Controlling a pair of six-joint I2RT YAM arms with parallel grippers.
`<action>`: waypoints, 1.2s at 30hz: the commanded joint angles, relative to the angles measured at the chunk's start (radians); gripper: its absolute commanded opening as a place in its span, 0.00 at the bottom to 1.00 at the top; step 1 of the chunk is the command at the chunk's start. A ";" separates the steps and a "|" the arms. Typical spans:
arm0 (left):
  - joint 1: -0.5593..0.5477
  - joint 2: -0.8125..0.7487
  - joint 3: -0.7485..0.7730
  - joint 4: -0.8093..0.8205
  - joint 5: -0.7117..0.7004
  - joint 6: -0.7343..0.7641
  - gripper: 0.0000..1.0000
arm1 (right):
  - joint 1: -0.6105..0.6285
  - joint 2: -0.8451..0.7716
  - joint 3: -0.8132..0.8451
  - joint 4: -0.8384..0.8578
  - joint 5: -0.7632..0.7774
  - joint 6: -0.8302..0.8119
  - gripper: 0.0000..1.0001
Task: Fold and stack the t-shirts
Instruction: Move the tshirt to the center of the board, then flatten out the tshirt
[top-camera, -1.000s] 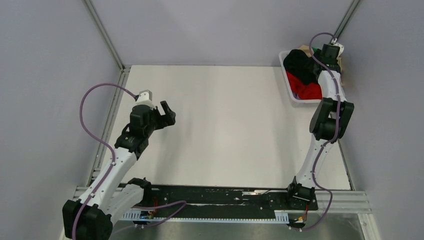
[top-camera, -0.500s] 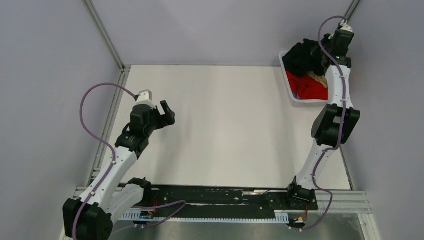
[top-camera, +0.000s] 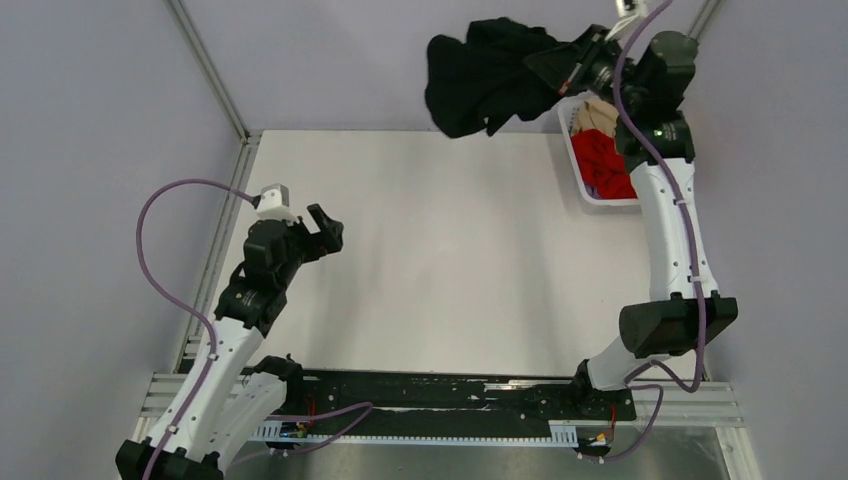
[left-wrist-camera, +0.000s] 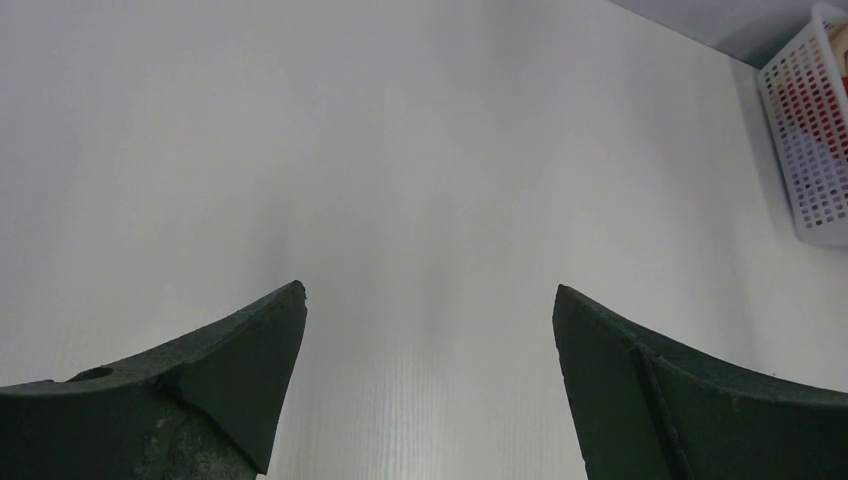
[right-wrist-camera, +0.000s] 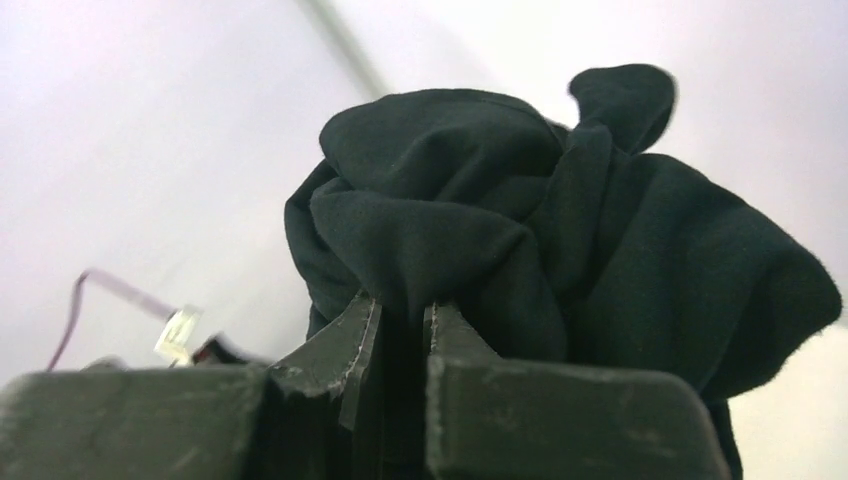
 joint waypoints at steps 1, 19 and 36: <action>-0.001 -0.064 0.022 -0.034 -0.037 -0.028 1.00 | 0.174 -0.056 -0.128 0.025 -0.063 -0.004 0.00; -0.002 0.014 0.084 -0.169 0.053 -0.108 1.00 | 0.526 -0.247 -1.011 -0.150 1.120 0.320 1.00; -0.214 0.273 -0.148 -0.077 0.281 -0.237 1.00 | 0.519 -0.546 -1.255 0.029 1.101 0.050 1.00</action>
